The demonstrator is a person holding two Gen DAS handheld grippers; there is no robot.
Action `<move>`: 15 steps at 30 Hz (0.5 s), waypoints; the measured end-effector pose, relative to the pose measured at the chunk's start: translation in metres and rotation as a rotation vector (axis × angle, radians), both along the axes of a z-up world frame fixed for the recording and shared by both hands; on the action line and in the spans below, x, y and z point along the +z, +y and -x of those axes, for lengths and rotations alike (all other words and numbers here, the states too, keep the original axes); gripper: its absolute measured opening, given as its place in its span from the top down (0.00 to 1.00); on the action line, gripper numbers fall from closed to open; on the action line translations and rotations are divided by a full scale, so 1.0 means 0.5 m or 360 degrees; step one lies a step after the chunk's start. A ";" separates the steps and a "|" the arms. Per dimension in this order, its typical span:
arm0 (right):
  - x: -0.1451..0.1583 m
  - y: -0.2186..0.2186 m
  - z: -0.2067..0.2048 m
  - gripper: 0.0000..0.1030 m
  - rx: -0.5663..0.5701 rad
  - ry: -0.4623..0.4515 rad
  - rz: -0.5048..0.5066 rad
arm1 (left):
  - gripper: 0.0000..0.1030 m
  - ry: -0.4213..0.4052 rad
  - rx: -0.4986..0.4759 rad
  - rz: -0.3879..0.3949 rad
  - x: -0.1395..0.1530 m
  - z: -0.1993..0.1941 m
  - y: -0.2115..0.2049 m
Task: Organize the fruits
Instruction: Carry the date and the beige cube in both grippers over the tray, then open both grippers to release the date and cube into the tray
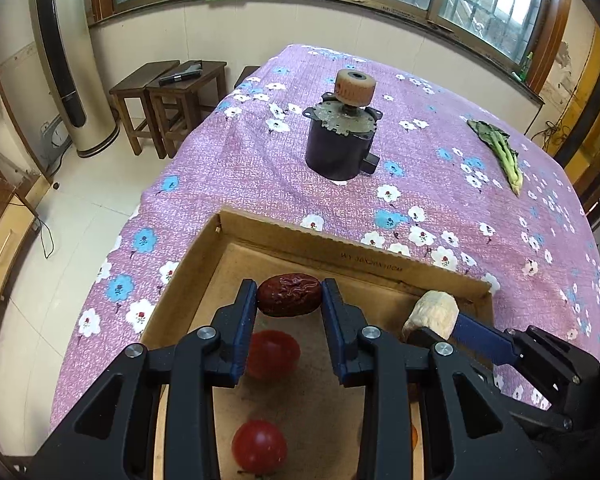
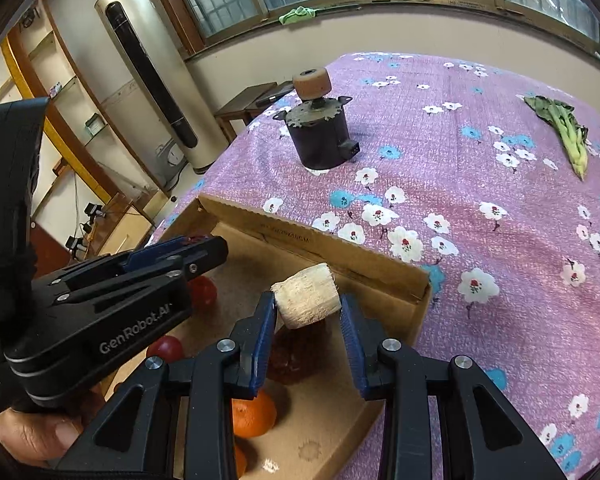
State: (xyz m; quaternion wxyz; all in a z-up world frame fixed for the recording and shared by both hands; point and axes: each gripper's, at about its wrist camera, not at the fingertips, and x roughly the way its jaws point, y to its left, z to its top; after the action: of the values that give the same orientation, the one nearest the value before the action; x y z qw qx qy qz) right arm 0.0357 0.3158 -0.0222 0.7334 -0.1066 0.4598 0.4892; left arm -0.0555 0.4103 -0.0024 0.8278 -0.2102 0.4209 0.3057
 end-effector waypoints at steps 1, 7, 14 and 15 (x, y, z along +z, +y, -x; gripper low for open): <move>-0.003 0.002 -0.001 0.68 0.0002 0.0011 0.0004 | 0.71 0.0007 0.0000 0.0000 -0.003 -0.003 0.001; -0.021 0.006 -0.003 0.71 0.0015 0.0036 0.0019 | 0.71 0.0067 -0.0008 0.0008 -0.026 -0.020 0.002; -0.018 0.009 0.002 0.68 0.0041 0.0033 0.0020 | 0.71 0.0131 0.0020 0.0010 -0.038 -0.023 0.006; -0.017 0.007 0.003 0.68 0.0041 0.0032 0.0016 | 0.70 0.0142 0.0024 0.0006 -0.038 -0.023 0.006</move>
State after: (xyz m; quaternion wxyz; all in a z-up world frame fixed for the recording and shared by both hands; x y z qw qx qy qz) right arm 0.0341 0.3194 -0.0307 0.7218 -0.1114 0.4682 0.4974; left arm -0.0441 0.4133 -0.0216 0.8054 -0.2012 0.4564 0.3203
